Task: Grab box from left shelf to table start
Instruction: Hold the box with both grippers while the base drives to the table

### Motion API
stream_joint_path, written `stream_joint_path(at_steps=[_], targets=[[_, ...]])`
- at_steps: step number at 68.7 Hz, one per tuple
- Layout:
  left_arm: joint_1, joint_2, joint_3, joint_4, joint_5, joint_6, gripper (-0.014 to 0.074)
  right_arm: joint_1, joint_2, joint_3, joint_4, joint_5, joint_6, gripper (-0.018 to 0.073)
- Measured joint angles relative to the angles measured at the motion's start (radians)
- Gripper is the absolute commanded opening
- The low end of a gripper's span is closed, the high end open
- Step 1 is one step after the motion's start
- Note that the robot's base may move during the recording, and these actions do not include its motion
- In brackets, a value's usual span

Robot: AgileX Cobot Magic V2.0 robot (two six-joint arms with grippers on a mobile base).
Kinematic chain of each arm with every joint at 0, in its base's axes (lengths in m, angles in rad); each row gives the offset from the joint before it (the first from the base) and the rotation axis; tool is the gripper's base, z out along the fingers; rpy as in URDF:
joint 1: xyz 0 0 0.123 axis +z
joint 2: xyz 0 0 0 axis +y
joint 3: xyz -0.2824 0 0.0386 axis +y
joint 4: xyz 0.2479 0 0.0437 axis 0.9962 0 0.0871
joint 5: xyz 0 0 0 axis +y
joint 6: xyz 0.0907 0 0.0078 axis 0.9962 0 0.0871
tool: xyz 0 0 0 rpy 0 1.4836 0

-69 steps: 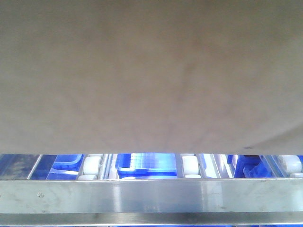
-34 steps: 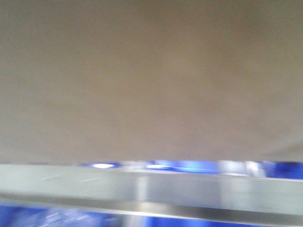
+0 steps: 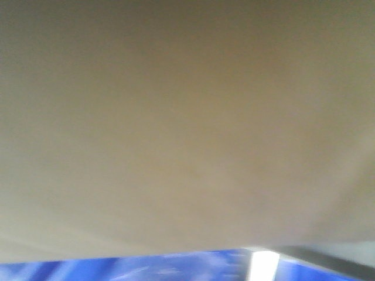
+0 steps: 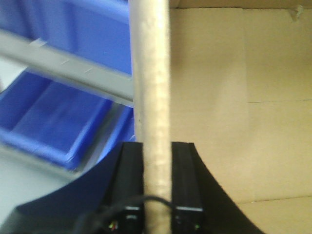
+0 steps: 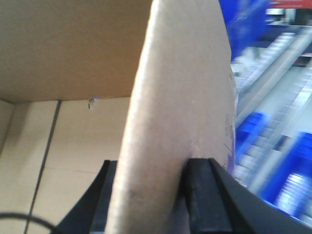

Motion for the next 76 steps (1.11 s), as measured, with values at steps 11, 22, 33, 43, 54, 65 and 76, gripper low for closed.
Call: stream_joint_path(at_steps=[11,22,33,43,54,65,76], targets=[[0.000,0.000,0.043,-0.011,-0.023,-0.002,-0.0092,0.000,0.001,0.000,-0.001,-0.004,0.000,0.0058],[0.000,0.000,0.074,-0.020,-0.042,-0.002,-0.0092,0.000,0.001,0.000,-0.001,-0.004,0.000,0.0058],[0.000,0.000,0.078,-0.022,-0.047,-0.002,-0.0092,0.000,0.001,0.000,-0.001,-0.005,0.000,0.0058],[0.000,0.000,0.080,-0.022,-0.048,-0.002,-0.0092,0.000,0.001,0.000,-0.001,-0.005,0.000,0.0058],[0.000,0.000,0.081,-0.023,-0.048,-0.002,-0.0092,0.000,0.001,0.000,-0.001,-0.005,0.000,0.0058],[0.000,0.000,0.082,-0.023,-0.048,-0.002,-0.0092,0.000,0.001,0.000,-0.001,-0.005,0.000,0.0058],[0.000,0.000,0.082,-0.023,-0.048,-0.002,-0.0092,0.000,0.001,0.000,-0.001,-0.005,0.000,0.0058]])
